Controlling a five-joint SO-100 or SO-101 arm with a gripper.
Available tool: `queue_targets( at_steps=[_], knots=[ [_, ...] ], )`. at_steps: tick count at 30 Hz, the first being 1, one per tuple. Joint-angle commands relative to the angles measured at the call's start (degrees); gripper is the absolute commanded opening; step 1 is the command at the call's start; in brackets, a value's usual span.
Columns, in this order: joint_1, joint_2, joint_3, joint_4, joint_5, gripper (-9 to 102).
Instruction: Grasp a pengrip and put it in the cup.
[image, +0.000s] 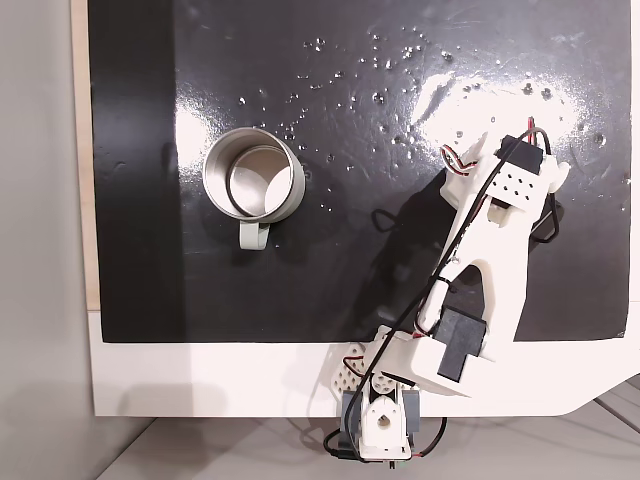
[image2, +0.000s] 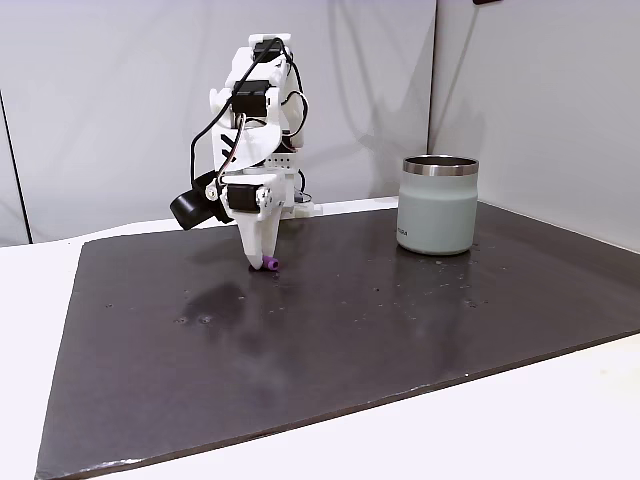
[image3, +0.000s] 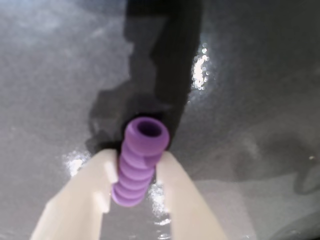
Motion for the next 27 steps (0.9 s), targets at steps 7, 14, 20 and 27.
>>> queue_targets(
  at_steps=[7, 14, 20, 27],
  knots=[
    [-4.7, 17.3, -4.1, 8.1, 0.1, 0],
    [-15.7, 29.1, -9.8, 15.6, 1.6, 0],
    [-31.2, 33.2, -14.7, 17.8, 0.3, 0],
    [-43.6, 30.7, -18.2, 19.2, -2.7, 0]
  ],
)
